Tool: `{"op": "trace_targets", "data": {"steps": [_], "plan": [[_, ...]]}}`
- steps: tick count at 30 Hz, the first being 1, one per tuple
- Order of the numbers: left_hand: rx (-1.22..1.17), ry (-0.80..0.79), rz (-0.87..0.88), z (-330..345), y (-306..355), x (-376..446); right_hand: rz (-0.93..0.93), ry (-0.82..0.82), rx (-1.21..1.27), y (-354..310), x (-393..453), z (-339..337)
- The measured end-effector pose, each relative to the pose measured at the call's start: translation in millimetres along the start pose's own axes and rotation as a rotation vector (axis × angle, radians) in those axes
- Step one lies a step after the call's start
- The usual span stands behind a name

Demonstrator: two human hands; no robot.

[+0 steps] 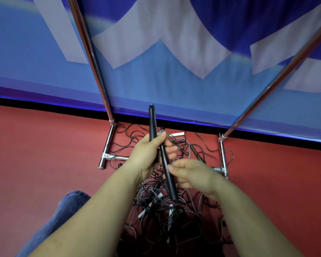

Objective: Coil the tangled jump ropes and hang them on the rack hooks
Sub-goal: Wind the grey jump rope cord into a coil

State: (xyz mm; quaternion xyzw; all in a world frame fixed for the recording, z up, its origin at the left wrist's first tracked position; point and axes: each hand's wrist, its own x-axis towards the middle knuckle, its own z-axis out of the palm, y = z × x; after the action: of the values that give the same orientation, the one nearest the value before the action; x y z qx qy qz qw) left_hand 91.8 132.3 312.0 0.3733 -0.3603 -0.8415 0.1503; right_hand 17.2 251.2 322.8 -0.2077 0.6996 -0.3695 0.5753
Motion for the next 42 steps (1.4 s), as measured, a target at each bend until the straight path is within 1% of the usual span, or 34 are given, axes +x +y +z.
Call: {"op": "trace_targets", "data": {"steps": [1,3,4,7,9,11,14,17,18,19,21,23,24,26,29,31,34,37,39,42], "plan": [[-0.007,0.004,0.012,-2,0,2,-0.021,-0.003,0.025,1,1,2],[0.049,-0.018,0.030,-3,-1,4,-0.069,0.052,0.133,1,2,1],[0.091,-0.051,0.021,-3,-1,4,-0.083,0.085,0.197,0,2,-1],[0.233,-0.190,-0.079,0,-7,-2,-0.136,0.173,0.321,-1,4,-6],[0.296,-0.236,-0.109,1,-10,-4,-0.165,0.210,0.346,-1,4,-6],[0.269,-0.228,-0.102,2,-9,-5,-0.187,0.265,0.278,-1,3,-5],[0.280,-0.224,-0.107,0,-2,-5,-0.204,0.455,0.143,-1,4,-11],[0.329,-0.346,-0.242,-3,5,-12,-0.265,0.745,0.136,0,7,-27],[0.347,-0.393,-0.287,-4,7,-15,-0.291,0.786,0.123,-1,5,-29],[0.377,-0.431,-0.317,-4,9,-18,-0.316,0.779,0.121,-2,4,-31],[0.430,-0.486,-0.340,-4,10,-20,-0.329,0.666,0.162,-2,2,-32],[0.423,-0.517,-0.352,-5,10,-21,-0.328,0.578,0.176,-4,-1,-31],[0.404,-0.528,-0.361,-6,11,-21,-0.326,0.570,0.163,-5,-3,-30],[0.377,-0.555,-0.378,-9,14,-21,-0.329,0.588,0.156,-3,-2,-32],[0.390,-0.594,-0.427,-13,16,-21,-0.368,0.629,0.242,-3,-1,-34],[0.461,-0.595,-0.470,-12,18,-23,-0.396,0.647,0.295,-4,0,-33],[0.586,-0.549,-0.489,-8,15,-25,-0.412,0.676,0.310,-3,0,-35],[0.589,-0.502,-0.454,-6,12,-24,-0.418,0.706,0.334,-1,3,-37],[0.564,-0.483,-0.400,-6,11,-22,-0.414,0.717,0.355,-2,4,-37],[0.534,-0.457,-0.294,-6,7,-19,-0.402,0.671,0.399,-2,7,-35]]}}
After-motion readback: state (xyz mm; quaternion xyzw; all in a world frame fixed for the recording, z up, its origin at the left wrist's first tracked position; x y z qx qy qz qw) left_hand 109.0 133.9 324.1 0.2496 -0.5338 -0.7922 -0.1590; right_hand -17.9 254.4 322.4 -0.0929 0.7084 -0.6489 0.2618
